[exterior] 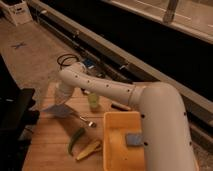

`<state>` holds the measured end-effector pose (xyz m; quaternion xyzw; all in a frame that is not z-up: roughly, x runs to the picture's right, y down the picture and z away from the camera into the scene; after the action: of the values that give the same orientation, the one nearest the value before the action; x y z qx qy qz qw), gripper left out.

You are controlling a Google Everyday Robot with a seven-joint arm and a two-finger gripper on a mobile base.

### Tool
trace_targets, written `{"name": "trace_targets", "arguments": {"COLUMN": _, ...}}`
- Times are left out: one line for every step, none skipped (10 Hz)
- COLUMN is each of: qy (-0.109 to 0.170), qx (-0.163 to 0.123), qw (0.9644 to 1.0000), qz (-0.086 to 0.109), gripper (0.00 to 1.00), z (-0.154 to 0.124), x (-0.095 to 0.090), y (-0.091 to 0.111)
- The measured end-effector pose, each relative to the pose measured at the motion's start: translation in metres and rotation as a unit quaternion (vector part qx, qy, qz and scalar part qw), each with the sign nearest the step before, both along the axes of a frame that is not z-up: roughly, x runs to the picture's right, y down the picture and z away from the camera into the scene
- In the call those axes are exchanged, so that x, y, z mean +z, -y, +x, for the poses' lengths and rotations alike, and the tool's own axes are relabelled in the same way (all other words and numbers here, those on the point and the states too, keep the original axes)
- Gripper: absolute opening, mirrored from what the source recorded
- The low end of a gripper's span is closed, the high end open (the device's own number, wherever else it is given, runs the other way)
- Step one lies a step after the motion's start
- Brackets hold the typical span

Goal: Place towel in paper cup

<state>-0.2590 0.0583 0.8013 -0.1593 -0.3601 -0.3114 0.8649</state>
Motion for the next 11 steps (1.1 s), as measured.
{"name": "trace_targets", "arguments": {"qy": -0.002, "qx": 0.004, "qw": 0.9999, "qz": 0.011, "gripper": 0.0, "z": 0.002, "x": -0.008, "y": 0.009}}
{"name": "trace_targets", "arguments": {"qy": -0.004, "qx": 0.01, "qw": 0.9997, "qz": 0.022, "gripper": 0.0, "z": 0.005, "x": -0.016, "y": 0.019}}
{"name": "trace_targets", "arguments": {"qy": -0.01, "qx": 0.016, "qw": 0.9992, "qz": 0.035, "gripper": 0.0, "z": 0.011, "x": -0.025, "y": 0.031}}
{"name": "trace_targets", "arguments": {"qy": -0.016, "qx": 0.023, "qw": 0.9985, "qz": 0.047, "gripper": 0.0, "z": 0.017, "x": -0.034, "y": 0.045}}
{"name": "trace_targets", "arguments": {"qy": -0.024, "qx": 0.031, "qw": 0.9974, "qz": 0.061, "gripper": 0.0, "z": 0.025, "x": -0.043, "y": 0.062}}
{"name": "trace_targets", "arguments": {"qy": -0.032, "qx": 0.042, "qw": 0.9959, "qz": 0.073, "gripper": 0.0, "z": 0.037, "x": -0.049, "y": 0.081}}
{"name": "trace_targets", "arguments": {"qy": -0.042, "qx": 0.055, "qw": 0.9942, "qz": 0.082, "gripper": 0.0, "z": 0.053, "x": -0.051, "y": 0.1}}
{"name": "trace_targets", "arguments": {"qy": -0.052, "qx": 0.068, "qw": 0.9922, "qz": 0.09, "gripper": 0.0, "z": 0.071, "x": -0.052, "y": 0.12}}
{"name": "trace_targets", "arguments": {"qy": -0.06, "qx": 0.078, "qw": 0.9907, "qz": 0.094, "gripper": 0.0, "z": 0.083, "x": -0.053, "y": 0.134}}
{"name": "trace_targets", "arguments": {"qy": -0.07, "qx": 0.094, "qw": 0.9887, "qz": 0.094, "gripper": 0.0, "z": 0.101, "x": -0.05, "y": 0.152}}
{"name": "trace_targets", "arguments": {"qy": -0.079, "qx": 0.107, "qw": 0.987, "qz": 0.089, "gripper": 0.0, "z": 0.119, "x": -0.044, "y": 0.165}}
